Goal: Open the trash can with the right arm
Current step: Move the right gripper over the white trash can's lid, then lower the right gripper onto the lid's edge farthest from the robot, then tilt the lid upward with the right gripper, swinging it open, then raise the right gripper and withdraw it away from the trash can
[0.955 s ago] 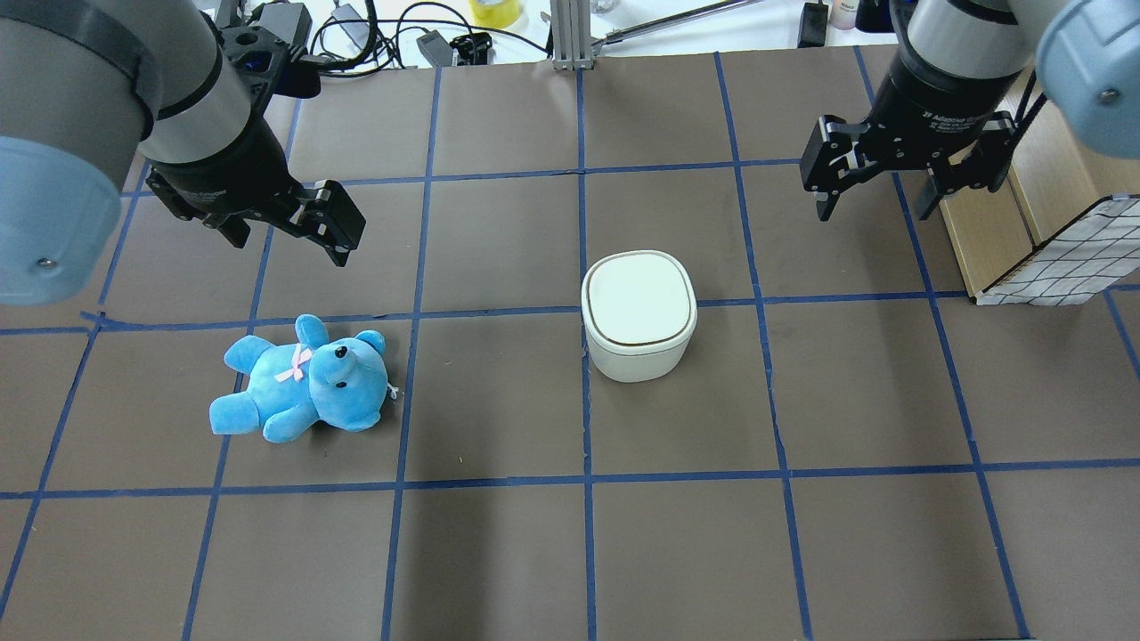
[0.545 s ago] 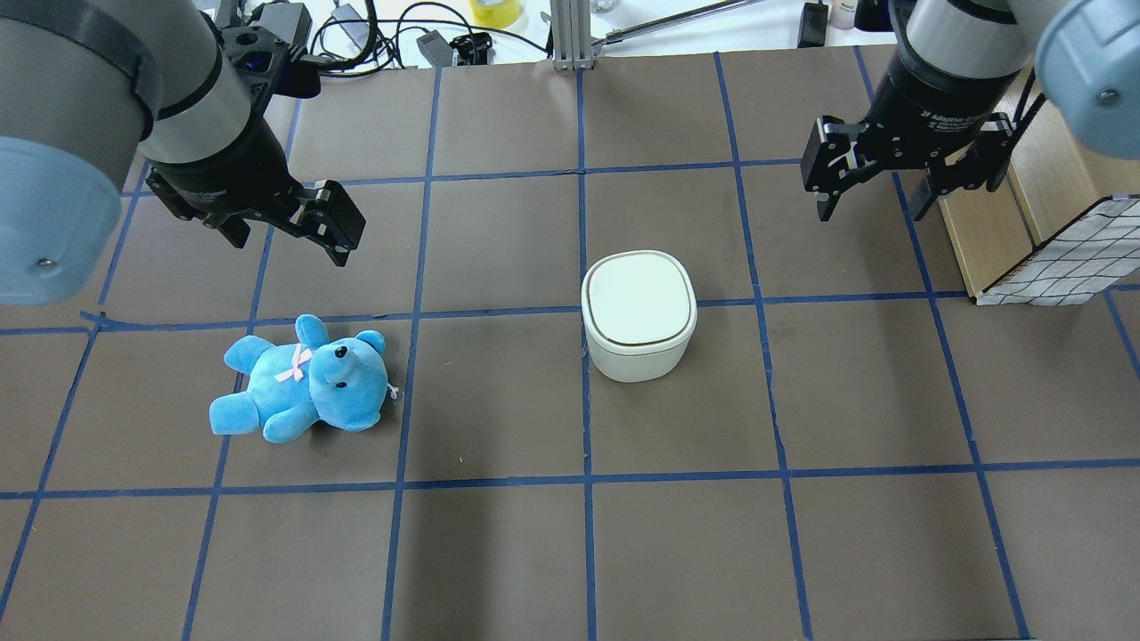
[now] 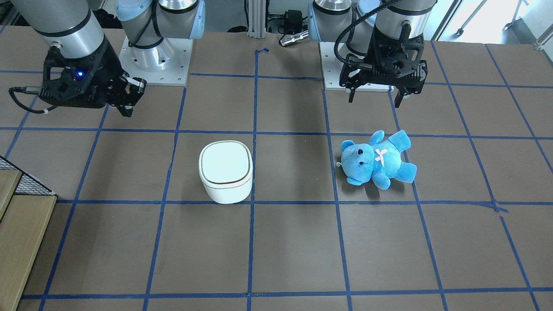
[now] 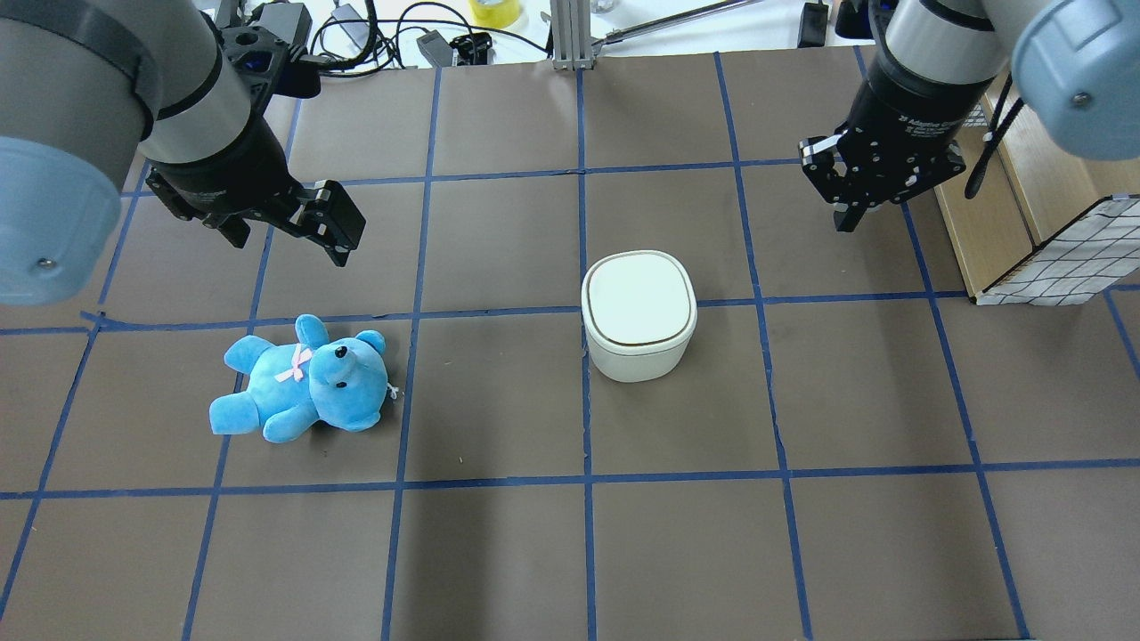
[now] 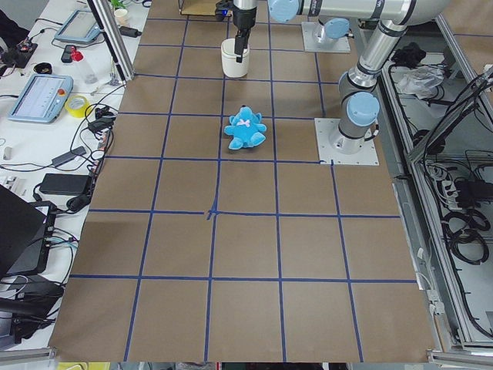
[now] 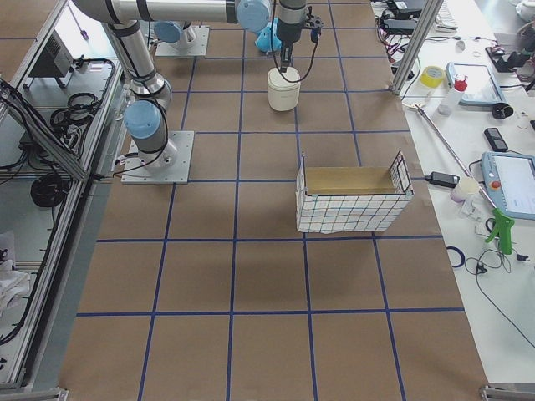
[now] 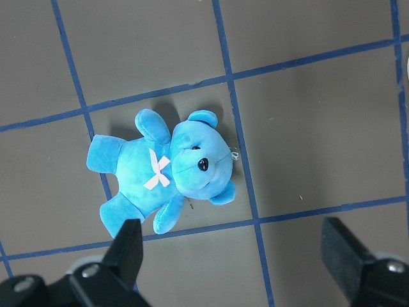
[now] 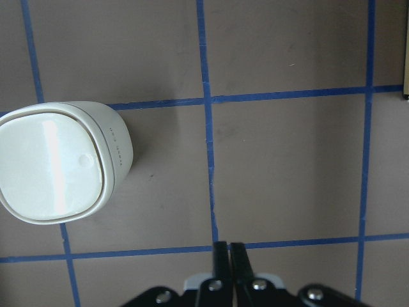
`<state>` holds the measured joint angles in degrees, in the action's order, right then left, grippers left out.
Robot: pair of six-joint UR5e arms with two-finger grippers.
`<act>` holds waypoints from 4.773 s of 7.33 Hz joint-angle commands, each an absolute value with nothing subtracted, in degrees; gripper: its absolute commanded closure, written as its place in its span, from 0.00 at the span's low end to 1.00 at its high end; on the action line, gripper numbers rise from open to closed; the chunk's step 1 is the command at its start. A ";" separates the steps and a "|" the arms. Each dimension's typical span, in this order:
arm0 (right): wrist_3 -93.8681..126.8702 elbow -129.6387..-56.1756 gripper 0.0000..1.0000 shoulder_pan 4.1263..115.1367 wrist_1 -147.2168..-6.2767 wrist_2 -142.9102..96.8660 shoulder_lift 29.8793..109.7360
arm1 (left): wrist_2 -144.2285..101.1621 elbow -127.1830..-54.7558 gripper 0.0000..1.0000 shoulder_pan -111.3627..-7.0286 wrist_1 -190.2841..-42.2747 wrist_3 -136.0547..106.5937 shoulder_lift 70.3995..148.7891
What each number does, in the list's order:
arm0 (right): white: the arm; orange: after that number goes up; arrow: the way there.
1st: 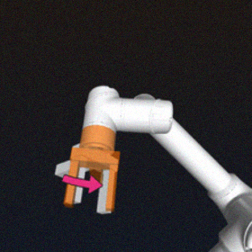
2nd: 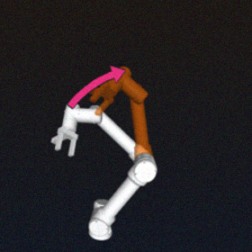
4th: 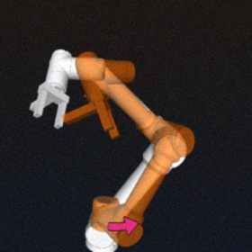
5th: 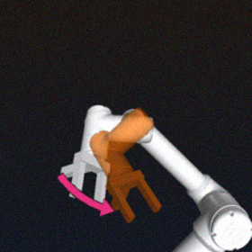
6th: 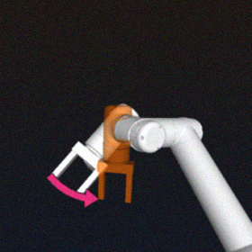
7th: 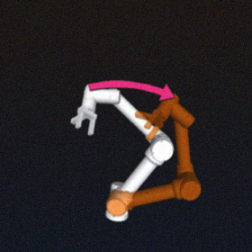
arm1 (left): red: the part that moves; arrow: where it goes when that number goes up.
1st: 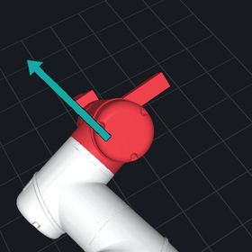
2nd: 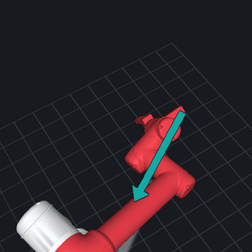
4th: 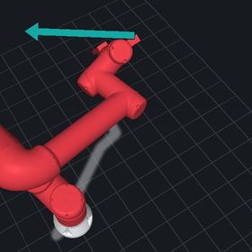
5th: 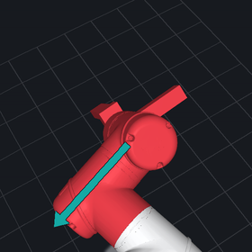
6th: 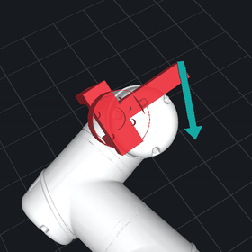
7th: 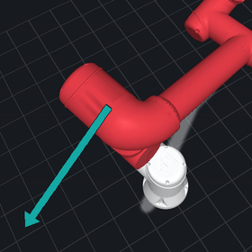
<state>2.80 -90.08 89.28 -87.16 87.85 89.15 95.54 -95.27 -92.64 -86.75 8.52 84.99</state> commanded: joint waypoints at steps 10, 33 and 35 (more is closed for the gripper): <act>12.92 -91.41 1.00 100.98 -99.22 85.34 76.30 | 95.54 -95.27 0.00 -92.64 -86.75 8.53 84.99; 12.57 -82.92 0.01 98.71 -94.61 88.31 78.40 | 95.54 -95.27 0.00 -92.64 -86.75 8.53 84.99; 8.64 -82.18 0.00 95.73 -91.94 88.59 81.28 | 95.54 -95.27 0.00 -92.64 -86.75 8.53 84.99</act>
